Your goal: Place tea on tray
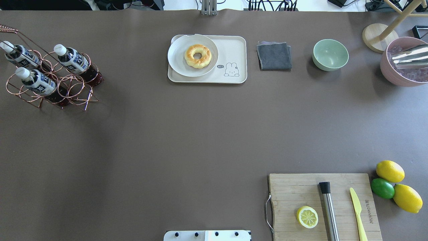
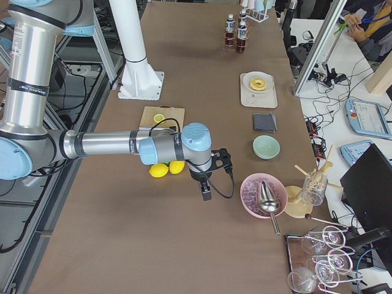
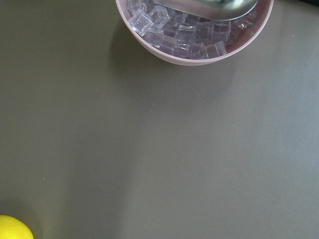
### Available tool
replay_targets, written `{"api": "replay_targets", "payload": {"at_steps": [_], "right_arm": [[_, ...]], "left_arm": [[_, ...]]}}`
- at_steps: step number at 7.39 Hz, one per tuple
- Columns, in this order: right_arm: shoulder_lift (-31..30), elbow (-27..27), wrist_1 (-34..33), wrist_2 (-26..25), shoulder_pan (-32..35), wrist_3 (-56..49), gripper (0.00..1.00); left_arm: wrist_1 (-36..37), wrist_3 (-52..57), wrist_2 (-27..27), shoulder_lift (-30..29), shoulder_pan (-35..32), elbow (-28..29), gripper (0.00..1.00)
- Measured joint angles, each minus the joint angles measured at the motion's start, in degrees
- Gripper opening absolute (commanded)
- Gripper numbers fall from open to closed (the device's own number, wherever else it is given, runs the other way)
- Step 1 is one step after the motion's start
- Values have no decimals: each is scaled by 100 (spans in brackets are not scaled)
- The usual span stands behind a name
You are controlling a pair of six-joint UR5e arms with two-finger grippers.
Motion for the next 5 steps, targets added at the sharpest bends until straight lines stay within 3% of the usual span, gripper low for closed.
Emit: {"api": "replay_targets", "payload": {"at_steps": [5], "right_arm": [[-18,-6,0,25,-33,-2,100]], "left_arm": [[-87,44,-5,-16,87,-33,97]]}}
